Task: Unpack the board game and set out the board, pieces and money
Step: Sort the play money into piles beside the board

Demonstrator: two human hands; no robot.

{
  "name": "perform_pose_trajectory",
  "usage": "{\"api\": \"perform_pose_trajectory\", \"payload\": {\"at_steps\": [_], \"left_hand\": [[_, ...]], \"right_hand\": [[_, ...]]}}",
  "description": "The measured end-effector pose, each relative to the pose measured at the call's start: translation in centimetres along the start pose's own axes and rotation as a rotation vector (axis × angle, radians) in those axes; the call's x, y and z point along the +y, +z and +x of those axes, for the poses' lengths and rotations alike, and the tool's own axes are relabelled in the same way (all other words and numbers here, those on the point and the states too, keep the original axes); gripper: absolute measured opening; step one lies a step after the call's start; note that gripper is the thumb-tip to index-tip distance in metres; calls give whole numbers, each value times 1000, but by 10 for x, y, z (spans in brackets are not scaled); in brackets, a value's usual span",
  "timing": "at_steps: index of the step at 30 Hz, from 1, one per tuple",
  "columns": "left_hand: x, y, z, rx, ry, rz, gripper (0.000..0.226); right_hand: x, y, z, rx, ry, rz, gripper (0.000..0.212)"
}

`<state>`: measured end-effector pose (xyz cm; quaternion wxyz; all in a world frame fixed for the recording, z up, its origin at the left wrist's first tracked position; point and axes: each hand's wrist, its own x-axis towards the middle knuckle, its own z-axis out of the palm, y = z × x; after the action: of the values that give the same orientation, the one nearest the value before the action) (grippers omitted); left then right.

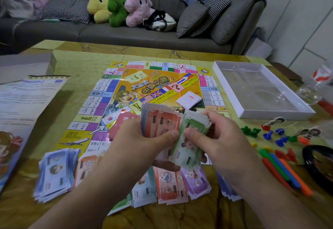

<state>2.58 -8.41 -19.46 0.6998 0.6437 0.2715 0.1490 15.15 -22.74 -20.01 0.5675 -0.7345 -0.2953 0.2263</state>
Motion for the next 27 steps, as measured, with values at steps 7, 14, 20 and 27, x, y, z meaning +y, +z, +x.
{"api": "perform_pose_trajectory", "payload": {"at_steps": [7, 14, 20, 27], "left_hand": [[0, -3, 1, -58, -39, 42, 22], [13, -33, 8, -35, -63, 84, 20], [22, -84, 19, 115, -68, 25, 29], [32, -95, 19, 94, -86, -294, 25]], "right_hand": [[1, 6, 1, -29, 12, 26, 13], [0, 10, 3, 92, 38, 85, 5], [-6, 52, -1, -105, 133, -78, 18], [1, 141, -3, -325, -19, -653, 29]]}}
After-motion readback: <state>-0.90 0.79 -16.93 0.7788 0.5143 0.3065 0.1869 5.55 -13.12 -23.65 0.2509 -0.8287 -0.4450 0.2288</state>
